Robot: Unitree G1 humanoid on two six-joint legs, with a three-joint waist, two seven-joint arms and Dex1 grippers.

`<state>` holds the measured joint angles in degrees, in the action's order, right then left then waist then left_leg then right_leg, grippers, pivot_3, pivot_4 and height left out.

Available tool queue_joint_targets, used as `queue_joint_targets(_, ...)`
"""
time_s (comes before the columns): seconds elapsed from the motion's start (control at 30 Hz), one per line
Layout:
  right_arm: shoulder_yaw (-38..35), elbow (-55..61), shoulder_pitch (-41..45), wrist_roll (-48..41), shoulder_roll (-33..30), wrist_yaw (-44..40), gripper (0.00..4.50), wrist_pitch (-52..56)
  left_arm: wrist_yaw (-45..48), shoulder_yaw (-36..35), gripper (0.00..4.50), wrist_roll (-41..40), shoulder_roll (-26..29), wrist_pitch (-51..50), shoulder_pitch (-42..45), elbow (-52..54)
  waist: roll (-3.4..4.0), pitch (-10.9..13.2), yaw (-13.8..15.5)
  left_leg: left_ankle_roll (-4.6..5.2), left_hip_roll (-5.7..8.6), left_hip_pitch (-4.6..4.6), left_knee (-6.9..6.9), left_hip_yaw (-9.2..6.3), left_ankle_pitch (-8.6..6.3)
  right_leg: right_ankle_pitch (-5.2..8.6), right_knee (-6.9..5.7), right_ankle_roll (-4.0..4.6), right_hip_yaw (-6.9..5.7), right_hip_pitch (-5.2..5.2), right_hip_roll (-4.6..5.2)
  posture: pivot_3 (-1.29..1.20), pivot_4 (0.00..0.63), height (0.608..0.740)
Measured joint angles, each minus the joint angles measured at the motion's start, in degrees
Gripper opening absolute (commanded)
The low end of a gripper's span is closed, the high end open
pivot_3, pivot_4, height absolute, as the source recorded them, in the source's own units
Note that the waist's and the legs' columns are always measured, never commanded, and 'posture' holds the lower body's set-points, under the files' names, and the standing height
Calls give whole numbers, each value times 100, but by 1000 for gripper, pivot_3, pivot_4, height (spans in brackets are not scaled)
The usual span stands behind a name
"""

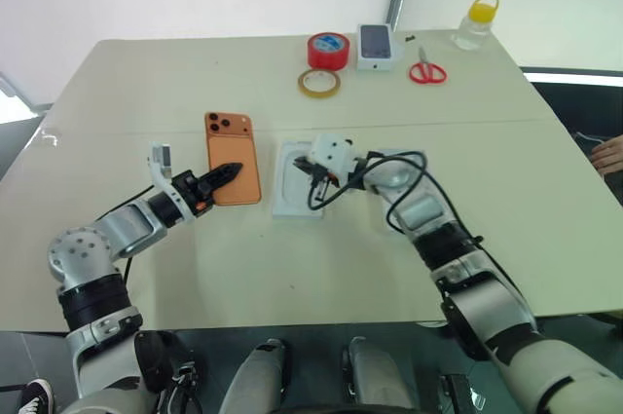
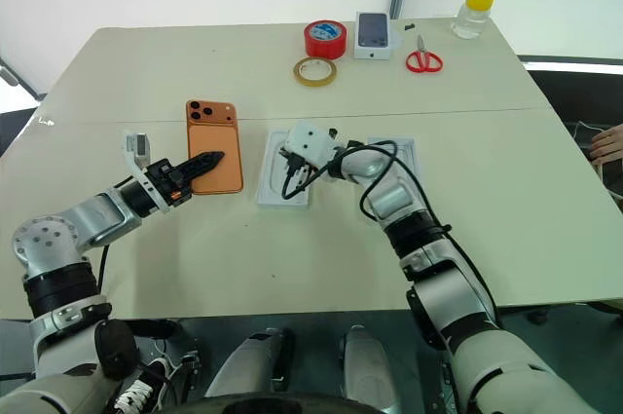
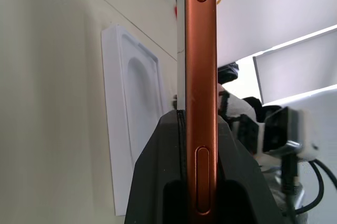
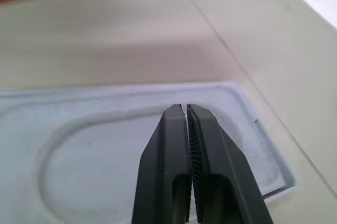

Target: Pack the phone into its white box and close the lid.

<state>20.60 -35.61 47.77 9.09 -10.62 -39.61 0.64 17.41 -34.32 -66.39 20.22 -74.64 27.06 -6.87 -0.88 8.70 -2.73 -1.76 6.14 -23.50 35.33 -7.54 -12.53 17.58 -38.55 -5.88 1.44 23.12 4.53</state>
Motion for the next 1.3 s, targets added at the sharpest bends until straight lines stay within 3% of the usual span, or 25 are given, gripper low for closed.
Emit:
queue_joint_targets(0.13, 385, -641, 310, 557, 153, 279, 35, -87, -8, 109, 0, -2, -15, 45, -24, 6, 0, 0, 6, -1, 1, 0, 1, 0, 1, 0, -1, 0, 0, 0, 0, 0, 150, 740)
queue_joint_targets(0.4, 597, -387, 317, 863, -188, -184, 35, -350, -102, 411, 0, 24, -71, 145, -53, 16, 0, -1, 15, -1, 1, 1, 3, 0, 0, 0, -1, 0, -1, -4, 0, 0, 150, 740)
queue_joint_targets(0.6, 125, -249, 286, 482, -262, -316, 35, -29, -30, 992, 0, 245, -314, 210, 63, -116, 0, -1, 20, 0, 2, 0, 3, -1, 0, 0, -1, 0, -1, -4, 0, 0, 150, 740)
queue_joint_targets(0.9, -447, -52, 143, 520, -1487, -112, 35, 204, 410, 1470, 0, 907, -397, 660, 645, -1019, -1, 0, 4, 0, 0, -1, -6, 5, 0, 0, 7, 0, 1, -1, 0, 0, 150, 740)
queue_joint_targets(1.1, -539, 512, -281, 464, -1508, -125, 35, 416, 751, 1750, 0, 1147, -534, 764, 863, -1358, -1, 0, 17, 0, 1, -1, -1, 6, 0, 0, 2, 0, 2, -1, 0, 0, 150, 740)
queue_joint_targets(1.3, -556, 783, -455, 407, -1490, -121, 0, 657, 920, 1767, 2903, 1337, -498, 769, 974, -1581, -1, 0, 15, 0, 1, -1, -1, 6, 0, 0, 2, -1, 3, 0, 0, 0, 150, 740)
